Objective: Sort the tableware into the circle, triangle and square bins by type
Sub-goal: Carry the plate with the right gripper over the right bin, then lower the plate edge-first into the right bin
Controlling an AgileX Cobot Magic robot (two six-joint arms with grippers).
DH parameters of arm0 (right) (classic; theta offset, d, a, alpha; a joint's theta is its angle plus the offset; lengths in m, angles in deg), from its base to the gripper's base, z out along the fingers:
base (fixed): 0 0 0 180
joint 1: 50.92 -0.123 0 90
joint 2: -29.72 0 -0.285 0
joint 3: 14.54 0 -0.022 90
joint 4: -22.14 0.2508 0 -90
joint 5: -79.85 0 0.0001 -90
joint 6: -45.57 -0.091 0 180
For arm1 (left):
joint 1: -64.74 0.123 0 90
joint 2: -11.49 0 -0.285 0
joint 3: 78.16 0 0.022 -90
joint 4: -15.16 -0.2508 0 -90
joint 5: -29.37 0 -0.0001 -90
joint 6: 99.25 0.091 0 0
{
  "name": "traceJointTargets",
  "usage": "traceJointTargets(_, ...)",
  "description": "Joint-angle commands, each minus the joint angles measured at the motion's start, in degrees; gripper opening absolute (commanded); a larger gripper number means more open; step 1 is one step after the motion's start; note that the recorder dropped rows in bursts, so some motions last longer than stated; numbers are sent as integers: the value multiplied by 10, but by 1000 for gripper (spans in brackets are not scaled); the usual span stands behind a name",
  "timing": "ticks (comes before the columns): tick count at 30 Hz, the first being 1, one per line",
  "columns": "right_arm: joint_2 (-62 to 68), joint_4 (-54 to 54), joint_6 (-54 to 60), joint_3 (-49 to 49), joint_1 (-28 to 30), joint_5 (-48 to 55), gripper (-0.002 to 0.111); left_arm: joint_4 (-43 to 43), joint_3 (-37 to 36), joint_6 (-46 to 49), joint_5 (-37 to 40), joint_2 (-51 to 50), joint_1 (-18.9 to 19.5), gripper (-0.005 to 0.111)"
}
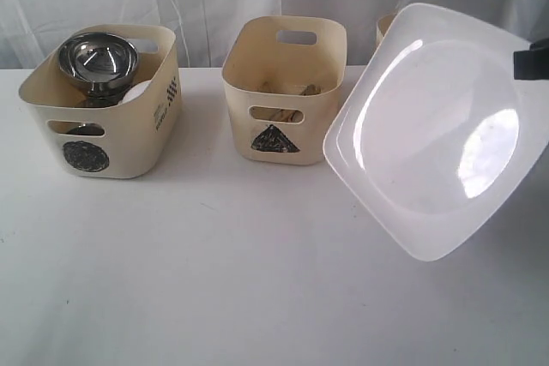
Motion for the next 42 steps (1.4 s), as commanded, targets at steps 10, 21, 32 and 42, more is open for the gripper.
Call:
traceJointTargets(10, -10, -39, -55, -65, 2, -119, 0, 4, -3, 0, 2, 3, -2, 36)
traceJointTargets(21, 64, -71, -50, -157, 3, -174, 0, 4, -3, 0, 2, 3, -2, 36)
traceJointTargets(32, 194, -77, -49, -236, 75, -239, 0, 4, -3, 0, 2, 3, -2, 36)
traceJointTargets(42, 279, -77, -41, -296, 81, -263, 0, 4, -3, 0, 2, 3, -2, 36)
